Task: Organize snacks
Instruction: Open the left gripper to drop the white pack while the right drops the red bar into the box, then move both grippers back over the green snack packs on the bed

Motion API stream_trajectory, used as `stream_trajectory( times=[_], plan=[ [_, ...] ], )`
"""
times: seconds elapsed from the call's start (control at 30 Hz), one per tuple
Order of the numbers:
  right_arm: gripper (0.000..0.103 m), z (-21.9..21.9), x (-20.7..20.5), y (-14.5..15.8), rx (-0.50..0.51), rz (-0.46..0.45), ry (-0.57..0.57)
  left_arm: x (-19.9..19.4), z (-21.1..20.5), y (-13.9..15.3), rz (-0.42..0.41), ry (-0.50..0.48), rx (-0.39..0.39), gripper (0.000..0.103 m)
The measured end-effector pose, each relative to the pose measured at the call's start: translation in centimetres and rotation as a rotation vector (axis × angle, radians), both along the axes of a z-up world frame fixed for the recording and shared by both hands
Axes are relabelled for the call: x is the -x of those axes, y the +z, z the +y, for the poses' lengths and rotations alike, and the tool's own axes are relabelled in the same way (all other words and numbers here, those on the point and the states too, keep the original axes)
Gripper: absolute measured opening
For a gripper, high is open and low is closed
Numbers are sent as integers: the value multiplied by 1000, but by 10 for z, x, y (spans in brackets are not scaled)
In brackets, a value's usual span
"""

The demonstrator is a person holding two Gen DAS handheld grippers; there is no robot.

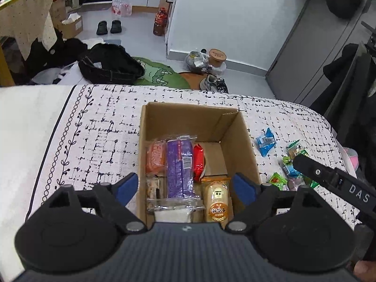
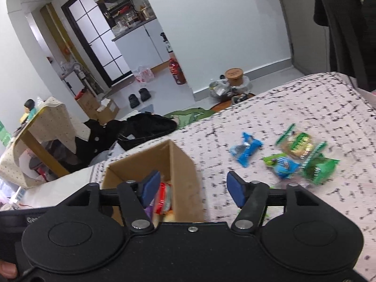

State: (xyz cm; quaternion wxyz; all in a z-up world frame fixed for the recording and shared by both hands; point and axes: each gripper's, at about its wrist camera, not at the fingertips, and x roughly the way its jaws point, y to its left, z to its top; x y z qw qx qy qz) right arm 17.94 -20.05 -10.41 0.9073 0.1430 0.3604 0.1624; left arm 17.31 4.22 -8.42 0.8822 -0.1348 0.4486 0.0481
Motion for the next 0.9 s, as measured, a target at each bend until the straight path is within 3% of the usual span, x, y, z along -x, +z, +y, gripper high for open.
stream_trajectory(
  times=[0.07,0.27,0.47,0.9],
  plan=[
    [74,-7,1,0,19,5,-16,-1,-7,1,-5,-15,-10,90],
    [84,-26,4,1,59,19,-22,-6,-28,4,-30,-60,-31,102],
    [94,-47,7,2,72,13,-36,-7,-51,7,-59,-113,-59,103],
    [100,-90,9,6,78,-32,-85,-18,-94,11,-76,-195,-103,103]
  ],
)
